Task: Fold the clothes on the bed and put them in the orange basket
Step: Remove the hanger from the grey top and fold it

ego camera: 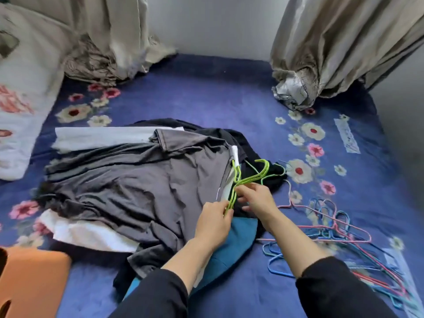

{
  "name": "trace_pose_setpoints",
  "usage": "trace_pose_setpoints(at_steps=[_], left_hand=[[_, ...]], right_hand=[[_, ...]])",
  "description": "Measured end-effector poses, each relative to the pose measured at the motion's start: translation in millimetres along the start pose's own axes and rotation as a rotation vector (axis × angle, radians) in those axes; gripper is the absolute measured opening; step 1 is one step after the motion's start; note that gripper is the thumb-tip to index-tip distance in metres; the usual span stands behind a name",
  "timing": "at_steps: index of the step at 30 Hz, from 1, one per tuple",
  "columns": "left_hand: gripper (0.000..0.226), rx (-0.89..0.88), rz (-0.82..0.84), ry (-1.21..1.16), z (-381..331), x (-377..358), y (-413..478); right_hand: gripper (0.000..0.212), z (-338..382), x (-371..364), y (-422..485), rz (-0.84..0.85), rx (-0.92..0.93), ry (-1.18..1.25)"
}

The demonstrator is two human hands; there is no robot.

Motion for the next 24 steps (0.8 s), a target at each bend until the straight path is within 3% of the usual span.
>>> trace_pose_setpoints(at_steps=[3,6,10,13,16,19,22,24], left_hand=[[0.02,-0.037,0.072,0.067,4,-6,-3],[0.045,0.03,0.176,0.061,13,-18,-15],[0.032,0.084,0.173,-0.005,20,-31,-35],[0.034,0.027,0.129,-0.029,16,-35,-44],[0.035,-0.034,0.141,0.041,12,-34,-53],[0.021,-0.02,0.17,0.066,18,-26,-62],[0.007,-0.015,0.089,0.038,18,-12,-71],[0.016,-0.029,0.077,0.032,10,-4,-81]], right_hand=[[0.022,-9,-2,9,-0.099,-0.027,-0.074],[0.023,-16,-3,13,-0.206,-0.066,-0.095],[0.015,-27,-10,15,-0.013,-0.21,0.206],[0.015,-32,-21,10,0.151,-0.23,0.198],[0.014,-30,-27,6,0.159,-0.222,0.265],[0.024,-17,-25,1,0.141,-0.209,0.468],[0.032,-8,-15,-7,0.105,-0.195,0.592],[0.035,-3,-11,-17,0.072,-0.187,0.668]])
Point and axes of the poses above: each hand's wrist, its own y-axis towards the middle knuckle, its own x-axis out of the back of the hand, z = x × y, the point moved 3 cm from there along y, towards the middle knuckle, and after that the axes turned 12 degrees about -x, right-handed, at the moved point
